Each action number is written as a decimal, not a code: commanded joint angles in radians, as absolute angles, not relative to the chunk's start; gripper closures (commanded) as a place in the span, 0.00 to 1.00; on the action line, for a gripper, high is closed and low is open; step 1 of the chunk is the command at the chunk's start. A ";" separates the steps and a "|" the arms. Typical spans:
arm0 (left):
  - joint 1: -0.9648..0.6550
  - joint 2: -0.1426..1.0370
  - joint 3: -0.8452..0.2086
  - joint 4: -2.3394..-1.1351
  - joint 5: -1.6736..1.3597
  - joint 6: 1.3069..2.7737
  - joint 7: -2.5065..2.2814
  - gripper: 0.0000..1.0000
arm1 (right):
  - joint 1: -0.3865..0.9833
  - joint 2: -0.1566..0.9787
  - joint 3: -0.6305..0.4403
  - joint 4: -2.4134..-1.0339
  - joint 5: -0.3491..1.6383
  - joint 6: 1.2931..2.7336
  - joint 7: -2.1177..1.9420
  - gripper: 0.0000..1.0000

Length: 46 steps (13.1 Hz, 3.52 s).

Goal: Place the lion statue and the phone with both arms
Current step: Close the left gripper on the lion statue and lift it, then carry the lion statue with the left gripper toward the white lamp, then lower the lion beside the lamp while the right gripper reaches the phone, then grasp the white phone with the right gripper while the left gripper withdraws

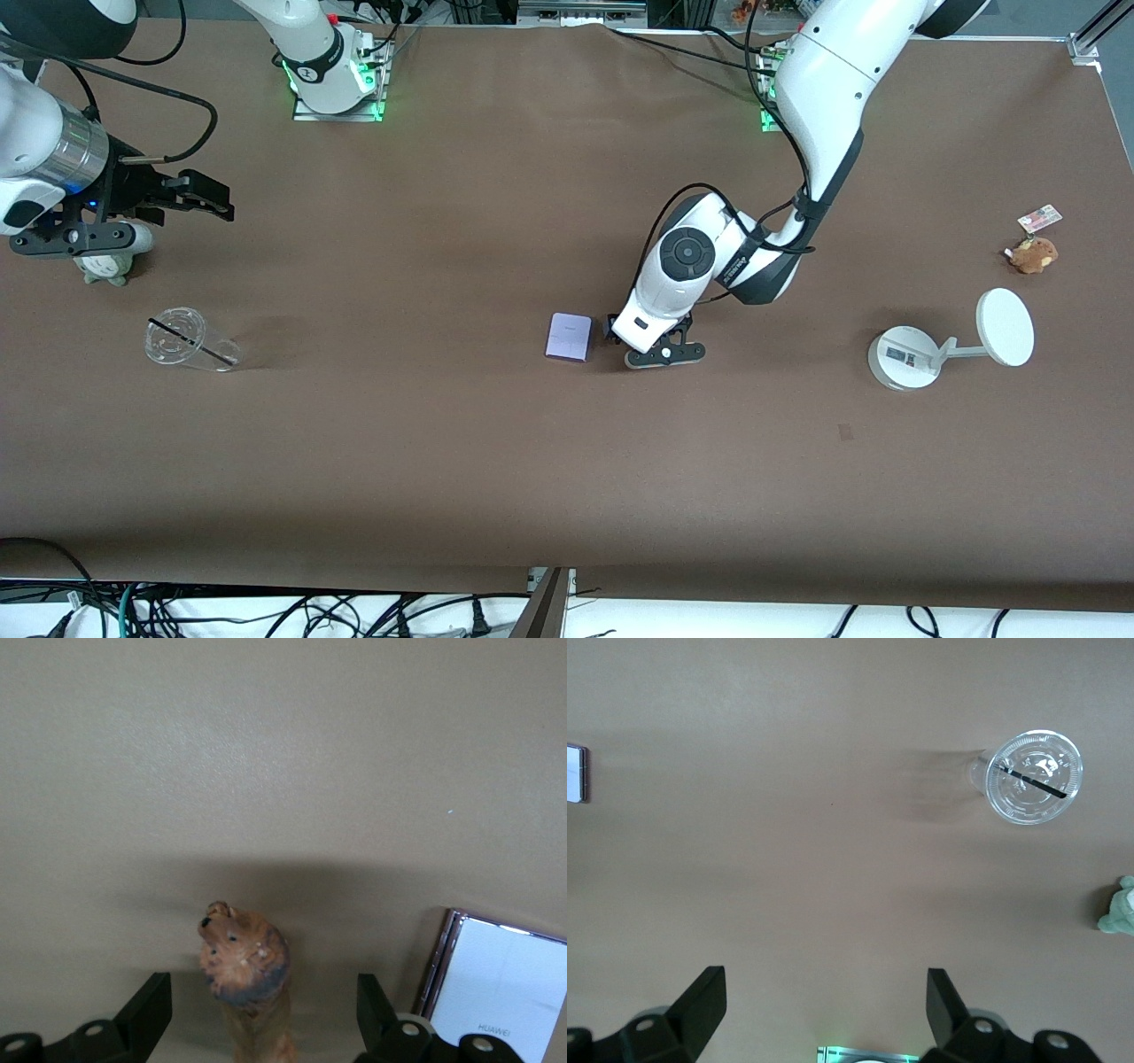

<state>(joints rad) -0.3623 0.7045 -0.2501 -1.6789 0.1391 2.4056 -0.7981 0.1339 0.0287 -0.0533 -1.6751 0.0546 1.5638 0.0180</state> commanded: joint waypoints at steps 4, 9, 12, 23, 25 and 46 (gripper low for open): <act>-0.359 0.703 -0.244 -1.657 0.167 2.388 -0.795 0.89 | 0.138 0.026 -0.055 -1.669 0.049 1.552 0.026 0.00; -0.240 0.556 -0.245 -1.649 0.160 2.203 -0.649 0.90 | 0.138 0.026 -0.055 -1.669 0.045 1.552 0.025 0.00; -0.129 0.482 -0.245 -1.651 0.156 2.051 -0.441 0.90 | 0.138 0.026 -0.055 -1.669 0.044 1.552 0.028 0.00; 0.195 0.511 -0.244 -1.925 0.154 2.348 0.014 0.88 | 0.435 0.237 -0.054 -1.470 0.055 1.580 0.434 0.00; 0.195 0.517 -0.245 -1.940 0.153 2.391 0.015 0.87 | 0.506 0.337 -0.054 -1.387 0.055 1.639 0.521 0.00; 0.205 0.244 -0.247 -1.429 0.156 1.760 -0.006 0.00 | 0.742 0.986 -0.057 -1.163 0.049 2.316 0.643 0.00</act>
<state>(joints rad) 0.1929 0.2158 -0.2464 -1.5885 0.1412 1.9011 0.0118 0.7310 0.9574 -0.0466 -1.2014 0.0558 2.3093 0.6283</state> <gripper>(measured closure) 0.000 0.000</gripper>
